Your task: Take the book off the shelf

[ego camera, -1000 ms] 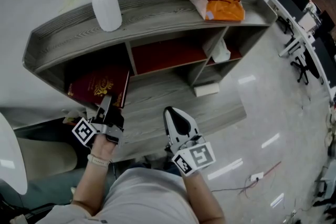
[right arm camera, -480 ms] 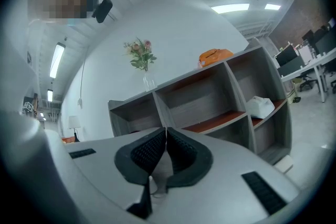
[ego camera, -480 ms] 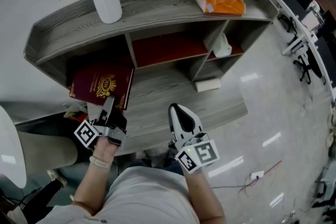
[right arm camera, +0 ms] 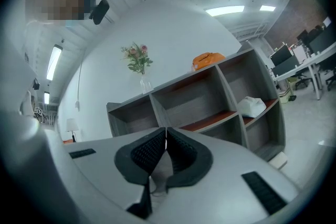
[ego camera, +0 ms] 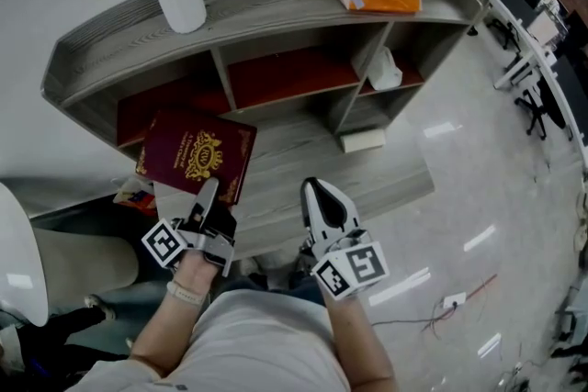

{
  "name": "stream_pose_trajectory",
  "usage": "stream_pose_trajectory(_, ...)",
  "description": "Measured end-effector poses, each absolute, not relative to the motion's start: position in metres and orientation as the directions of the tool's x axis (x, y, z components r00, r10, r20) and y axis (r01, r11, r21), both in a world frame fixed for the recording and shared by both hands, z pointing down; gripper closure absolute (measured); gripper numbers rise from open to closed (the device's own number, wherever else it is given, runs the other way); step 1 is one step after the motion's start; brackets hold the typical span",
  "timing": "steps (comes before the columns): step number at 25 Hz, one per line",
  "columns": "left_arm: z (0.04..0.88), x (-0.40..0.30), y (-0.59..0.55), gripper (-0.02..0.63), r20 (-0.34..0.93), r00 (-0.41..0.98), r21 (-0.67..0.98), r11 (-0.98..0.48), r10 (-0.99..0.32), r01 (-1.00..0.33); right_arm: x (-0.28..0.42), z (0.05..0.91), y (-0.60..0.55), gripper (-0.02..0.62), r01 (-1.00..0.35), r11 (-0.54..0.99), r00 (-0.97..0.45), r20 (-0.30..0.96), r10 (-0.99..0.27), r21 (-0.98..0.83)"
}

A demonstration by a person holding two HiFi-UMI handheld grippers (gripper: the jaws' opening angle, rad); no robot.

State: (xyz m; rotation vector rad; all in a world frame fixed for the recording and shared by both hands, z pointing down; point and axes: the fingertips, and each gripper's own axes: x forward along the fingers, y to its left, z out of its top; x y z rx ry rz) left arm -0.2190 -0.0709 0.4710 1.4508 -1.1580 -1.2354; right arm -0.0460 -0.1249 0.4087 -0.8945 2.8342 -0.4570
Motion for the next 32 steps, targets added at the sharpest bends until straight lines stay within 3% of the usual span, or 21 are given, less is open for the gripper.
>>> stream_pose_trajectory(25, 0.479, -0.050, -0.101, 0.382, -0.165, 0.432, 0.985, -0.168, -0.887, 0.031, 0.069, 0.412, -0.133, 0.575, -0.724, 0.598, -0.630, -0.026, -0.777, -0.345)
stream_pose_trajectory(32, 0.475, -0.016, -0.114, 0.380, -0.143, 0.567, 0.982, -0.187, -0.811, -0.020, 0.098, 0.415, -0.133, 0.575, -0.771, 0.537, -0.565, -0.021, -0.825, -0.343)
